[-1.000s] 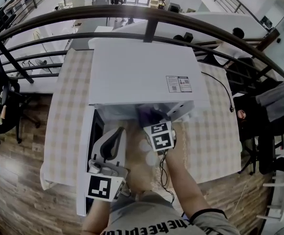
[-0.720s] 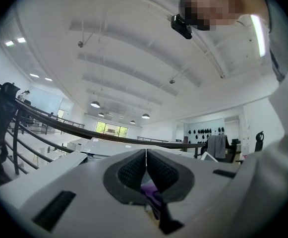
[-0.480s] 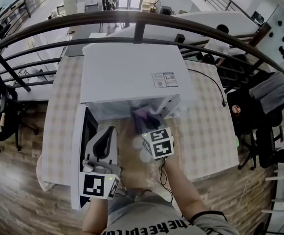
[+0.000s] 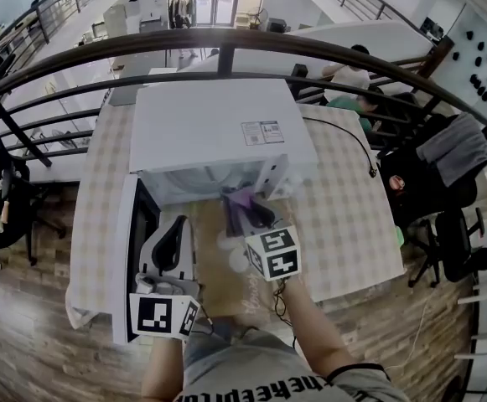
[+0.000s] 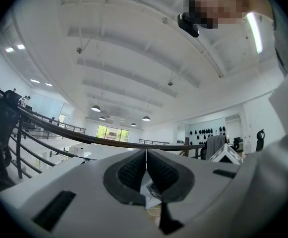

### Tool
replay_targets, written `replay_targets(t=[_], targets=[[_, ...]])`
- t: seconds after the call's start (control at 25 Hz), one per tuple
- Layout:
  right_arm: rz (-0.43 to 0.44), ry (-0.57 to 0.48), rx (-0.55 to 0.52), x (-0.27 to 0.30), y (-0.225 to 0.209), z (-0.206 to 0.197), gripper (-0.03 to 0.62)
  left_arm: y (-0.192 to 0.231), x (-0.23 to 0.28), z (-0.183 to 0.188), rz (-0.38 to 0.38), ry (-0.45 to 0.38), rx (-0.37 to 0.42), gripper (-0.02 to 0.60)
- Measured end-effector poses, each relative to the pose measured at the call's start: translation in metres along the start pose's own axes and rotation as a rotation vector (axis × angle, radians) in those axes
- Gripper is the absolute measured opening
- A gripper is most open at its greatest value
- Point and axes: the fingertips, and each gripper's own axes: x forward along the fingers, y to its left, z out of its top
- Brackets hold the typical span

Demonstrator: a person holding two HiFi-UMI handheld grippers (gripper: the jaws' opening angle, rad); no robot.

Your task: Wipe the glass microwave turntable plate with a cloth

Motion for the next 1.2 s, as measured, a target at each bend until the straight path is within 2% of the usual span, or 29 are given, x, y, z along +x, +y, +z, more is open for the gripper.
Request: replay_targets(t=[1.2], targets=[[-0.053,-0.281,0.013,-0.153,-0.012,0.05,0.083,-0.071,-0.028,0.022,-0.06,-0.024,0.005,0.009]])
